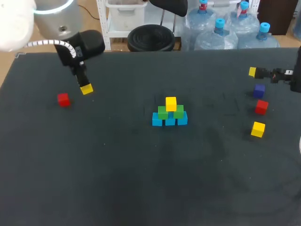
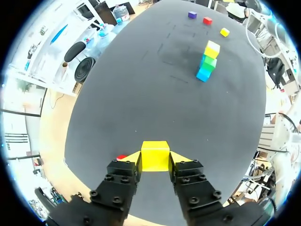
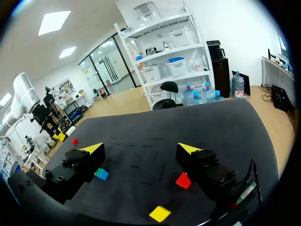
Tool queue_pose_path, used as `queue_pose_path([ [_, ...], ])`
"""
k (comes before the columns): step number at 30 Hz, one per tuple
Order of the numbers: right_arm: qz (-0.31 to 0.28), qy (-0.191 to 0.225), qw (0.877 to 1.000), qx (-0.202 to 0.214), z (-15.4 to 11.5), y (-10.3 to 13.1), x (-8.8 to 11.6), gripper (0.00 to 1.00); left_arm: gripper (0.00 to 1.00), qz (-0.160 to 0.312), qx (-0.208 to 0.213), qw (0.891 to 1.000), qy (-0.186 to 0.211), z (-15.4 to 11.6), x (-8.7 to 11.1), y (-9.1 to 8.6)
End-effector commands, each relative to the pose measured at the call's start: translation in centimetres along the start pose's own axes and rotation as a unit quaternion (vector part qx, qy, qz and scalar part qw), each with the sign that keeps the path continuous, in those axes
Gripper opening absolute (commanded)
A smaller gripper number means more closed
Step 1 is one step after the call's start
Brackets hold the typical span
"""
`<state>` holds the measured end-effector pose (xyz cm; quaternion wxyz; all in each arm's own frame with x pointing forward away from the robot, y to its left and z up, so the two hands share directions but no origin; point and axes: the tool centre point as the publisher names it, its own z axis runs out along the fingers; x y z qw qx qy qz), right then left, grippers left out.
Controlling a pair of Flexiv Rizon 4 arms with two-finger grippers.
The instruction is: Place the blue cubes, place green cubes on the blue cubes, place the yellow cubes on the green cubes, then place the red cubes on the yellow cubes, and place purple cube on the red cubes.
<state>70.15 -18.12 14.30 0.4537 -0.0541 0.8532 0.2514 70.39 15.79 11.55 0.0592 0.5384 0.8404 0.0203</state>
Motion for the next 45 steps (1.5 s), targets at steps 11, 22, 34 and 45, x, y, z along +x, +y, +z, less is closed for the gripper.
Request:
queue_pose_path([
  [11,0.000,0.001,1.000,-0.001,-0.1,0.0,0.0,1.00,0.00,0.000,-0.001,1.000,-0.001,0.0,0.1,0.0],
  [22,0.000,0.001,1.000,-0.001,-0.1,0.0,0.0,1.00,0.00,0.043,-0.004,0.999,0.012,-0.5,-1.7,0.7],
  [34,0.000,0.001,1.000,-0.001,-0.1,0.0,0.0,1.00,0.00,0.127,0.012,0.992,0.004,-1.3,-7.6,-0.1],
  [45,0.000,0.001,1.000,-0.001,-0.1,0.0,0.0,1.00,0.00,0.167,0.005,0.986,-0.022,-0.9,-12.0,-1.5],
])
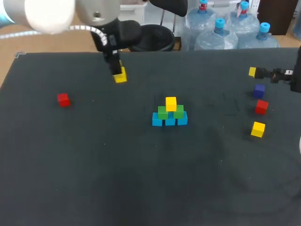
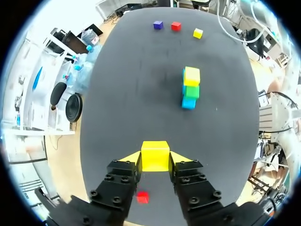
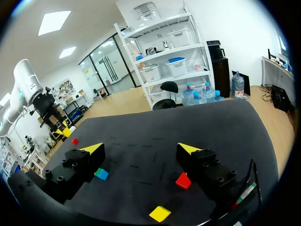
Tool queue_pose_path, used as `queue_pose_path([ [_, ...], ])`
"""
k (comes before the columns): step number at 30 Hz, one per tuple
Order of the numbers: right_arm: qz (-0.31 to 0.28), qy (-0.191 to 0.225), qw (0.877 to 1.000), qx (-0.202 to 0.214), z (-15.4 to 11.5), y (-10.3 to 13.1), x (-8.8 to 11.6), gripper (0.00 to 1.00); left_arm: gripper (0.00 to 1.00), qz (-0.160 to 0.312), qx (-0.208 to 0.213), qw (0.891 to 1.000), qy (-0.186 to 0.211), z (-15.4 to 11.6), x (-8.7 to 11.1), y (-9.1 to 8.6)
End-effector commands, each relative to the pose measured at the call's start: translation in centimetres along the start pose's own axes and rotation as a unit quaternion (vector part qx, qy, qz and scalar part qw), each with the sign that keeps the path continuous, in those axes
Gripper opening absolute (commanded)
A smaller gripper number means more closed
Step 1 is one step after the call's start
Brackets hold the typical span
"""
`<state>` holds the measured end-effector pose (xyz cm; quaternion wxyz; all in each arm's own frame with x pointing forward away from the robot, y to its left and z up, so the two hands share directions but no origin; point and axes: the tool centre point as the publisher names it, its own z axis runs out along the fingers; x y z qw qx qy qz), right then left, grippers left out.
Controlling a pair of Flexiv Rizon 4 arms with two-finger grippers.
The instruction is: Place the blue cubes, place green cubes on the blue cubes, place the yellow cubes on the green cubes, then place the red cubes on the yellow cubes, and place purple cube on the red cubes.
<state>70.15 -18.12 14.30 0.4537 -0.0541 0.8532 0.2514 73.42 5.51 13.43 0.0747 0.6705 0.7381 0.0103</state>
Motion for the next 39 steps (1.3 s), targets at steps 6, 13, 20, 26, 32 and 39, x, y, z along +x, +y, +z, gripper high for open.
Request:
queue_pose_path([
  [6,0.000,0.001,1.000,-0.001,-0.1,0.0,0.0,1.00,0.00,0.015,0.000,1.000,0.000,1.0,-3.1,-0.3],
  [13,0.000,0.001,1.000,-0.001,-0.1,0.0,0.0,1.00,0.00,0.007,0.008,1.000,0.006,2.2,-4.6,-1.1],
  [20,0.000,0.001,1.000,-0.001,-0.1,0.0,0.0,1.00,0.00,0.010,0.027,1.000,-0.003,2.0,-6.3,-1.9],
  [26,0.000,0.001,1.000,-0.001,-0.1,0.0,0.0,1.00,0.00,0.005,0.039,0.999,0.007,1.9,-6.9,-2.1],
  [32,0.000,0.001,1.000,-0.001,-0.1,0.0,0.0,1.00,0.00,-0.007,0.045,0.999,0.005,2.2,-7.5,-2.8],
  [39,0.000,0.001,1.000,-0.001,-0.1,0.0,0.0,1.00,0.00,-0.021,0.047,0.999,0.007,3.3,-7.6,-3.5],
])
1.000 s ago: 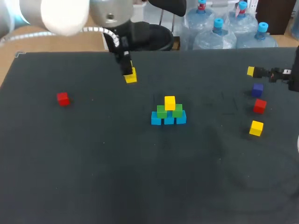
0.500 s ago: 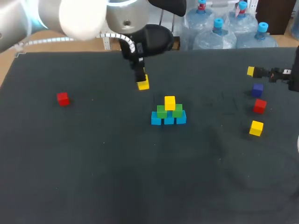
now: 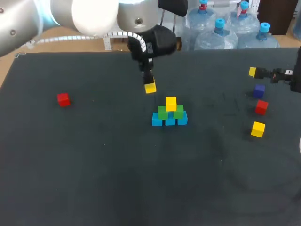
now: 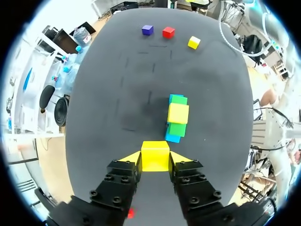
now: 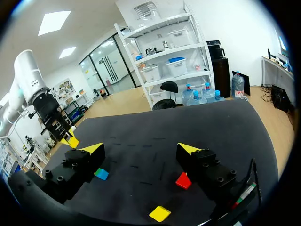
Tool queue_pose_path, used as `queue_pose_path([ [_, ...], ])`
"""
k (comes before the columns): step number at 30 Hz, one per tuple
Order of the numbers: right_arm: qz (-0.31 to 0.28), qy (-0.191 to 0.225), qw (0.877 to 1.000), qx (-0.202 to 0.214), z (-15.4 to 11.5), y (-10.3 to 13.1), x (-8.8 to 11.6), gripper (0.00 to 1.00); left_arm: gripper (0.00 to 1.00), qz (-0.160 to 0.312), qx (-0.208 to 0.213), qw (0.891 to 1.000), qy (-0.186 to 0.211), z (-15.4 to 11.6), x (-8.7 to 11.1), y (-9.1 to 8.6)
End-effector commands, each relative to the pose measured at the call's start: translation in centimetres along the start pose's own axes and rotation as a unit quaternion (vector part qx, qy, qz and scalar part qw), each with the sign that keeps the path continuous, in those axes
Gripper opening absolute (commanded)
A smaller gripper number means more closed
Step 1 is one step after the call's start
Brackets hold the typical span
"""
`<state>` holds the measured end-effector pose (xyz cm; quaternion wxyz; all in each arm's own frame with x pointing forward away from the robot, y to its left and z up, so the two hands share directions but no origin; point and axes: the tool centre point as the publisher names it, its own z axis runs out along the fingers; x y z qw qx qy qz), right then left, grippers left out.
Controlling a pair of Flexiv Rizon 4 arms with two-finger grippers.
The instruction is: Place the blue cubes, place green cubes on the blue cubes, place the yellow cubes on the green cubes, then place the red cubes on the yellow cubes, and place purple cube on the red cubes.
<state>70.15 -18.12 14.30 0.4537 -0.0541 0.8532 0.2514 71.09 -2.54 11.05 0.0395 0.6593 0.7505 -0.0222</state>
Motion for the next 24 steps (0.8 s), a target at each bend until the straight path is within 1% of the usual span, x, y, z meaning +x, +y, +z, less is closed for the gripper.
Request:
queue_pose_path([
  [1,0.000,0.001,1.000,-0.001,-0.1,0.0,0.0,1.00,0.00,-0.005,0.001,1.000,0.003,0.7,0.0,-0.1],
  [9,0.000,0.001,1.000,-0.001,-0.1,0.0,0.0,1.00,0.00,-0.010,0.006,1.000,0.007,1.5,0.0,-0.4],
  [12,0.000,0.001,1.000,-0.001,-0.1,0.0,0.0,1.00,0.00,0.004,0.009,1.000,0.008,1.8,-0.4,-0.8],
  [14,0.000,0.001,1.000,-0.001,-0.1,0.0,0.0,1.00,0.00,0.021,0.008,1.000,0.015,2.2,-0.6,-1.2],
  [15,0.000,0.001,1.000,-0.001,-0.1,0.0,0.0,1.00,0.00,0.021,0.010,1.000,0.015,2.3,-0.7,-1.3],
  [17,0.000,0.001,1.000,-0.001,-0.1,0.0,0.0,1.00,0.00,0.034,0.014,0.999,0.022,2.6,-0.8,-1.6],
  [24,0.000,0.001,1.000,-0.001,-0.1,0.0,0.0,1.00,0.00,0.039,0.021,0.999,0.030,2.8,-1.0,-1.9],
])
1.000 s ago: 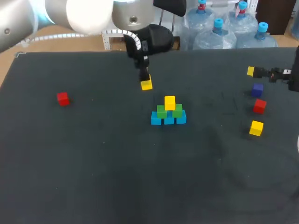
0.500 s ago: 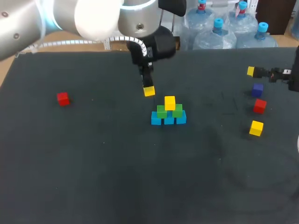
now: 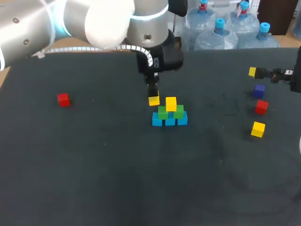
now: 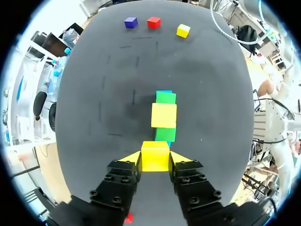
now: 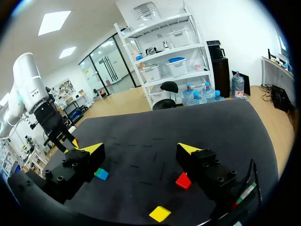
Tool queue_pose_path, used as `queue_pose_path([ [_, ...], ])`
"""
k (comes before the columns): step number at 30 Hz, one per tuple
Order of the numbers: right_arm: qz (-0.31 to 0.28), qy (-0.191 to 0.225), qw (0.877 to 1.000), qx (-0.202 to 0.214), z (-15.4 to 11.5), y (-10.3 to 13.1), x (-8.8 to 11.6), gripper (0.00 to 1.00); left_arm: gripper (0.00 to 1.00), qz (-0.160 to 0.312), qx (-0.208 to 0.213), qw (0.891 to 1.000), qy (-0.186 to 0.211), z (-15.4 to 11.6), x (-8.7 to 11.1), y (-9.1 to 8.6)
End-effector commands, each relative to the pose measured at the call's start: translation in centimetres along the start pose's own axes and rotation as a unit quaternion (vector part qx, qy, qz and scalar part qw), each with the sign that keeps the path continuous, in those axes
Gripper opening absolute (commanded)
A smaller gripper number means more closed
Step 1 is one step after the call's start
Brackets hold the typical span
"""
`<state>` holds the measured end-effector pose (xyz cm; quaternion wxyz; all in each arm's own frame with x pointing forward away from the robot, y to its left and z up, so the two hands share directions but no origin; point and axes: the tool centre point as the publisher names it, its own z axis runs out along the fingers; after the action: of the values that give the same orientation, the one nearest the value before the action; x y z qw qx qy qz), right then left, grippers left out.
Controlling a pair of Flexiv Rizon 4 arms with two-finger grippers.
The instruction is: Place the blue cubes, place green cubes on the blue cubes, place the yellow cubes on the green cubes, then place the red cubes on the yellow cubes, and place purple cube on the red cubes.
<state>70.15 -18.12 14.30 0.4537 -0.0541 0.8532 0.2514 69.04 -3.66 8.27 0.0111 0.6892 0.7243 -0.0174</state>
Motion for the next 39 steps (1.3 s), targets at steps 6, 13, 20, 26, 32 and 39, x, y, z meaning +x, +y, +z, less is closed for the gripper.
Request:
queue_pose_path([
  [6,0.000,0.001,1.000,-0.001,-0.1,0.0,0.0,1.00,0.00,0.006,0.013,1.000,0.023,0.0,-0.5,0.2],
  [13,0.000,0.001,1.000,-0.001,-0.1,0.0,0.0,1.00,0.00,0.011,0.016,0.999,0.030,0.2,-0.8,0.0],
  [20,0.000,0.001,1.000,-0.001,-0.1,0.0,0.0,1.00,0.00,0.011,0.017,0.999,0.026,0.6,-1.0,0.3],
  [26,0.000,0.001,1.000,-0.001,-0.1,0.0,0.0,1.00,0.00,0.004,0.028,0.999,0.027,1.0,-1.0,0.7],
  [32,0.000,0.001,1.000,-0.001,-0.1,0.0,0.0,1.00,0.00,0.002,0.037,0.999,0.027,1.3,-1.1,0.5],
  [39,0.000,0.001,1.000,-0.001,-0.1,0.0,0.0,1.00,0.00,0.000,0.038,0.999,0.030,1.7,-1.1,0.9],
])
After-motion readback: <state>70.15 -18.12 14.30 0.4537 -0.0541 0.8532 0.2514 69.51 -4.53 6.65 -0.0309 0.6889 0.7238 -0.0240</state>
